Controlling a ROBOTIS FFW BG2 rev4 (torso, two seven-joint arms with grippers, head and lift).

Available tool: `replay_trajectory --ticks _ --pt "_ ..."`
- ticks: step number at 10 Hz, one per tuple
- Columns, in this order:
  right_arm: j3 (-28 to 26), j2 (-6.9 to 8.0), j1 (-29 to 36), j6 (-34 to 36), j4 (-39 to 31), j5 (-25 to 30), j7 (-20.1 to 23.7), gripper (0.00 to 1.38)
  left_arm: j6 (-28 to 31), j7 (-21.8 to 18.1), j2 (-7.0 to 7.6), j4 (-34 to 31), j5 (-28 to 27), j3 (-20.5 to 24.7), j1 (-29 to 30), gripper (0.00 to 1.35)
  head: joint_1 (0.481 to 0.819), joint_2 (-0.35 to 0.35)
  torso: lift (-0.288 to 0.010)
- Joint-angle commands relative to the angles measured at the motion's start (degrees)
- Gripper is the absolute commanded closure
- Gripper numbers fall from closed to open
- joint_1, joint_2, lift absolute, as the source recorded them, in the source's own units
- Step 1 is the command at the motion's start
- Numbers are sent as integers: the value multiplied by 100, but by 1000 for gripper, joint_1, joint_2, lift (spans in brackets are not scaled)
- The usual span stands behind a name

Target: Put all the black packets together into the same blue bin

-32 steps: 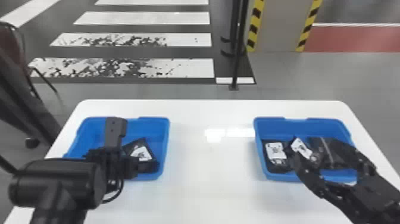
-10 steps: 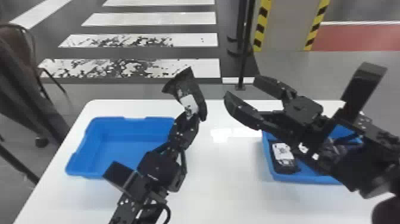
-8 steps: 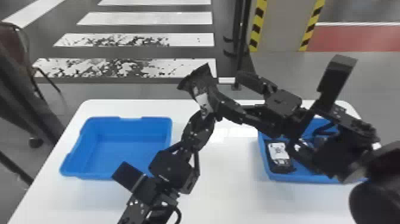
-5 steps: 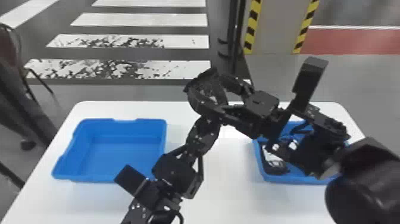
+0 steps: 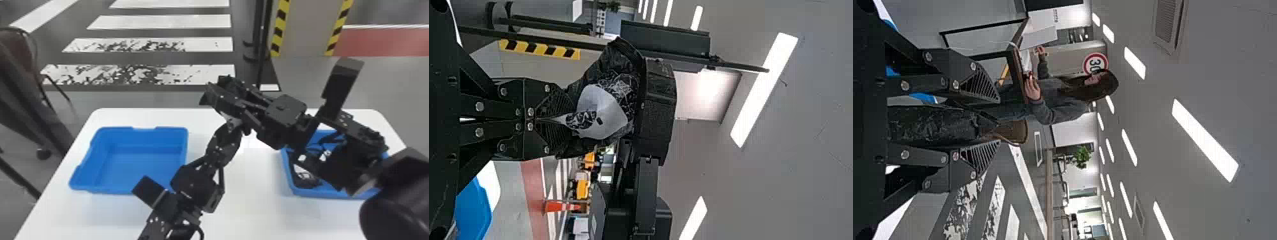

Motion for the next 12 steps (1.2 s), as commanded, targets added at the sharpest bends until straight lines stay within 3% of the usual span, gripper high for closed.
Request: replay_trajectory --ticks 1,5,6,8,9,10,12 --pt "1 0 42 69 -56 60 -13 1165 -18 0 0 0 0 12 0 1207 686 45 -110" --pt "1 0 99 41 -84 83 -49 1211 -201 0 -26 42 0 69 14 1207 691 51 -110" --pt "-10 0 113 -57 -140 71 -101 1211 -299 8 -35 126 114 69 14 1142 690 53 -110" --pt "-273 0 141 -170 -168 197 -101 1211 -370 8 -44 225 182 80 14 515 684 56 -110" --pt "-582 18 155 -254 -154 323 -101 1211 -314 8 -44 239 217 80 14 305 678 49 -110" --pt "-913 27 183 -296 -154 471 -101 1210 -314 8 -53 253 217 92 14 165 669 25 -110" --pt "-1667 27 324 -338 -14 940 -101 1210 -314 8 -62 267 217 126 28 114 649 -45 -110"
